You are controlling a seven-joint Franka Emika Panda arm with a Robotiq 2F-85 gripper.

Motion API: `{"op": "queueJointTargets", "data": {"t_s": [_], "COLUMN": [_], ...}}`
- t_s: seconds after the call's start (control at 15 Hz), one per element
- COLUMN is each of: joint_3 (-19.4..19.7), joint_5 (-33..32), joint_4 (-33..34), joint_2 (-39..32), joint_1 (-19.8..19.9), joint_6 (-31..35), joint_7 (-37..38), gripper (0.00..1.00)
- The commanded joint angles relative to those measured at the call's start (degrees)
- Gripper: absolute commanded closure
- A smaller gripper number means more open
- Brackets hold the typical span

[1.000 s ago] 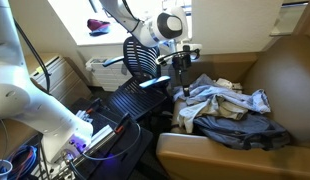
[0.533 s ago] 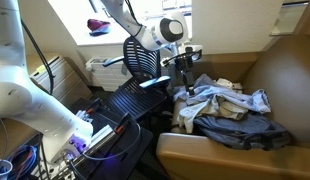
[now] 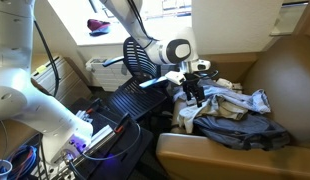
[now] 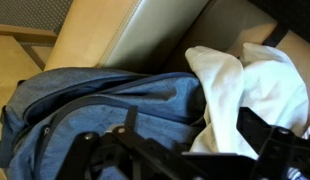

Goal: Put the grey cloth on the backrest of the black chair

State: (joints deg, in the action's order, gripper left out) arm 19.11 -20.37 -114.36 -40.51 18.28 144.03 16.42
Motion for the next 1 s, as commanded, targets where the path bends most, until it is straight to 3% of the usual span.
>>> {"op": "queueJointTargets", "data": {"t_s": [0.0,0.07,0.33,0.67,0.73,0.87,0.93], "joint_3": [2.2,2.6,-3.7,-7.5,-7.1,-2.6,-5.0], "joint_5": [2.1,2.0,5.5,5.8,4.7,2.9,4.4], "joint_4": [0.3,0.3,1.8,5.2,6.7,10.9,6.3], "joint_2": [-0.9,-0.9,-3.0,-6.7,-8.5,-13.0,-8.8], "joint_1": [-2.3,-2.6,3.4,5.2,4.2,-1.6,1.7], "joint_6": [0.3,0.3,2.2,0.1,-1.2,-6.6,-3.1], "joint_7": [-1.2,-1.0,-17.9,-32.9,-34.3,-26.2,-30.0], "gripper": [0.00,0.00,0.00,0.00,0.00,0.00,0.00]}}
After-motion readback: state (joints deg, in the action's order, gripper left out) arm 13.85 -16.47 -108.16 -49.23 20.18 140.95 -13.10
